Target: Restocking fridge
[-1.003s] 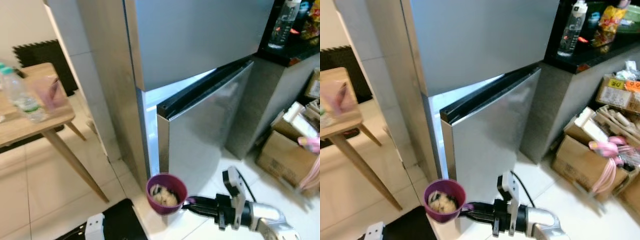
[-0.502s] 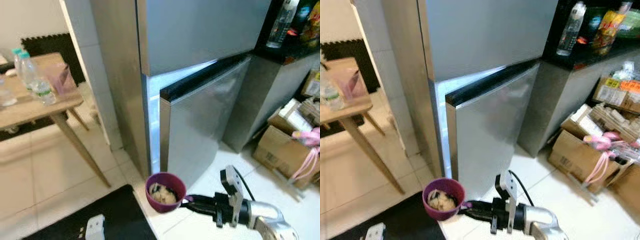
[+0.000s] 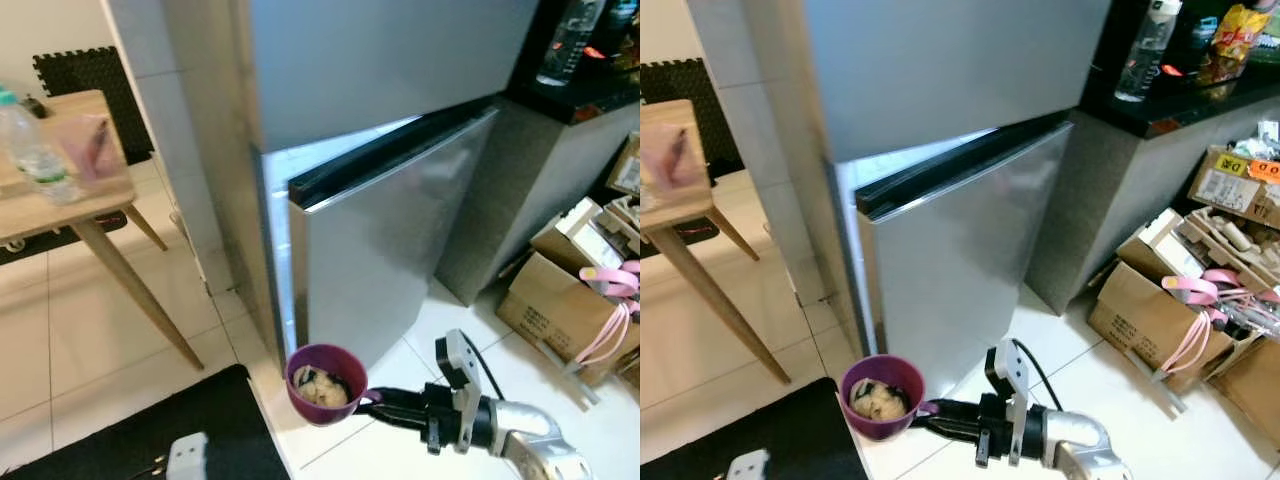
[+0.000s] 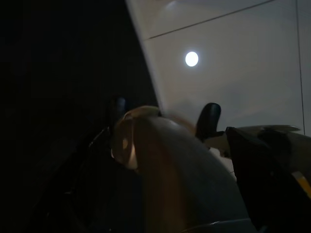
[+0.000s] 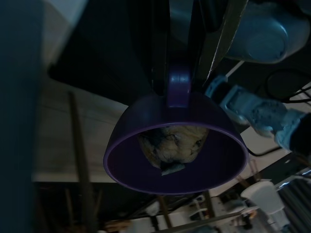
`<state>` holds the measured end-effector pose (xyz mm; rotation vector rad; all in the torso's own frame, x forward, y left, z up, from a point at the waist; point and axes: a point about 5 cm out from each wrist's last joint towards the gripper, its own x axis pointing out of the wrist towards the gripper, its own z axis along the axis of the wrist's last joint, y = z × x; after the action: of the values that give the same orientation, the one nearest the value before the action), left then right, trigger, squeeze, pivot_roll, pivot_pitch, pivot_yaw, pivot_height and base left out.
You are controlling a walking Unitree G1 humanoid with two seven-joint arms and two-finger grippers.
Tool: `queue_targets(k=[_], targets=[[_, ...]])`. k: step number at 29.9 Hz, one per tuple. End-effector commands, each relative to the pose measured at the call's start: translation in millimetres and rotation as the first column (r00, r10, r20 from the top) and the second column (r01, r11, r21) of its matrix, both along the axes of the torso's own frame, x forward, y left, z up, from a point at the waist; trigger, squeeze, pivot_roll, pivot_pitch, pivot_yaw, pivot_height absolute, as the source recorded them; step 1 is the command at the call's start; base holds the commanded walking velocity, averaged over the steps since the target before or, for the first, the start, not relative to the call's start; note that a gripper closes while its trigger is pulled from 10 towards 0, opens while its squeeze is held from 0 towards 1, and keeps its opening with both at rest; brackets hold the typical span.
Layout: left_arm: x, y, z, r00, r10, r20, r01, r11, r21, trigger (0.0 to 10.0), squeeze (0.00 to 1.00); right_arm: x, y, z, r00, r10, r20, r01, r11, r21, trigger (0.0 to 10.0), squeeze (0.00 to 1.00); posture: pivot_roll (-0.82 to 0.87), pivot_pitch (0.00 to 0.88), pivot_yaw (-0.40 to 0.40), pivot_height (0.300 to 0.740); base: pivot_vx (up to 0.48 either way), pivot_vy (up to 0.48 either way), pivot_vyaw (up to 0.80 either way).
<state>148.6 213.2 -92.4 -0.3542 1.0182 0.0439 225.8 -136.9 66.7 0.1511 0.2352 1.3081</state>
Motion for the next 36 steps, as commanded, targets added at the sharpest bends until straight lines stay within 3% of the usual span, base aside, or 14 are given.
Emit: queue_targets(k=[1, 11, 13, 14, 16, 18, 20, 21, 24, 27, 28, 33, 35, 36], targets=[[-3.0, 5.2, 0, 1.000, 0.016, 0.001, -0.016, 1.000, 0.024, 10.0, 0.00, 0.1, 3.6, 3, 1.000, 0.006, 0.015, -0.006, 1.000, 0.017, 10.0, 0.00, -0.06, 0.000, 0.008, 0.740, 0.000, 0.000, 0.00], [32.1, 25.9, 20, 0.979, 0.131, 0.156, -0.144, 0.986, 0.080, 10.0, 0.00, 5.2, 5.8, 3, 0.999, -0.020, 0.035, 0.020, 1.000, 0.007, 10.0, 0.00, -0.06, 0.000, 0.006, 0.740, 0.000, 0.000, 0.00], [63.4, 39.4, 42, 0.941, 0.172, 0.292, -0.206, 0.975, 0.088, 10.0, 0.00, 9.6, 5.8, 4, 0.997, -0.053, 0.053, 0.053, 0.999, 0.000, 10.0, 0.00, -0.06, 0.000, 0.007, 0.740, 0.000, 0.000, 0.00], [63.4, 39.4, 42, 0.941, 0.172, 0.292, -0.206, 0.975, 0.088, 10.0, 0.00, 9.6, 5.8, 4, 0.997, -0.053, 0.053, 0.053, 0.999, 0.000, 10.0, 0.00, -0.06, 0.000, 0.007, 0.740, 0.000, 0.000, 0.00], [100.0, 52.8, 74, 0.873, 0.190, 0.448, -0.248, 0.966, 0.074, 10.0, 0.00, 15.7, 6.3, 5, 0.993, -0.094, 0.076, 0.094, 0.996, -0.006, 10.0, 0.00, -0.06, 0.000, 0.010, 0.740, 0.000, 0.000, 0.00], [105.8, 54.3, 79, 0.860, 0.192, 0.473, -0.252, 0.965, 0.067, 10.0, 0.00, 16.8, 6.5, 5, 0.992, -0.101, 0.081, 0.102, 0.995, -0.006, 10.0, 0.00, -0.06, 0.000, 0.010, 0.740, 0.000, 0.000, 0.00], [134.9, 57.7, 109, 0.784, 0.196, 0.590, -0.253, 0.967, 0.016, 10.0, 0.00, 23.5, 7.3, 10, 0.984, -0.138, 0.109, 0.139, 0.990, -0.005, 10.0, 0.00, -0.06, 0.000, 0.007, 0.740, 0.000, 0.000, 0.00], [134.9, 57.7, 109, 0.784, 0.196, 0.590, -0.253, 0.967, 0.016, 10.0, 0.00, 23.5, 7.3, 10, 0.984, -0.138, 0.109, 0.139, 0.990, -0.005, 10.0, 0.00, -0.06, 0.000, 0.007, 0.740, 0.000, 0.000, 0.00], [165.3, 51.3, 144, 0.693, 0.150, 0.705, -0.174, 0.984, -0.039, 10.0, 0.00, 27.5, 11.4, 17, 0.978, -0.164, 0.128, 0.163, 0.986, 0.017, 10.0, 0.00, -0.07, 0.016, 0.008, 0.740, 0.000, 0.000, 0.00], [182.5, 41.3, 166, 0.627, 0.091, 0.774, -0.090, 0.995, -0.044, 10.0, 0.00, 25.5, 18.1, 16, 0.980, -0.151, 0.128, 0.150, 0.989, 0.020, 10.0, 0.00, -0.08, 0.025, 0.015, 0.740, 0.000, 0.000, 0.00], [182.5, 41.3, 166, 0.627, 0.091, 0.774, -0.090, 0.995, -0.044, 10.0, 0.00, 25.5, 18.1, 16, 0.980, -0.151, 0.128, 0.150, 0.989, 0.020, 10.0, 0.00, -0.08, 0.025, 0.015, 0.740, 0.000, 0.000, 0.00], [217.4, 29.8, 229, 0.425, 0.069, 0.902, -0.052, 0.997, -0.051, 10.0, 0.00, 23.0, 34.0, 20, 0.984, -0.115, 0.140, 0.110, 0.993, 0.045, 10.0, 0.00, -0.09, 0.059, 0.003, 0.740, 0.000, 0.000, 0.00], [225.1, 27.2, 246, 0.371, 0.090, 0.924, -0.053, 0.996, -0.076, 10.0, 0.00, 22.0, 36.6, 16, 0.984, -0.102, 0.143, 0.099, 0.995, 0.026, 10.0, 0.00, -0.09, 0.039, 0.010, 0.740, 0.000, 0.000, 0.00], [225.1, 27.2, 246, 0.371, 0.090, 0.924, -0.053, 0.996, -0.076, 10.0, 0.00, 22.0, 36.6, 16, 0.984, -0.102, 0.143, 0.099, 0.995, 0.026, 10.0, 0.00, -0.09, 0.039, 0.010, 0.740, 0.000, 0.000, 0.00]])
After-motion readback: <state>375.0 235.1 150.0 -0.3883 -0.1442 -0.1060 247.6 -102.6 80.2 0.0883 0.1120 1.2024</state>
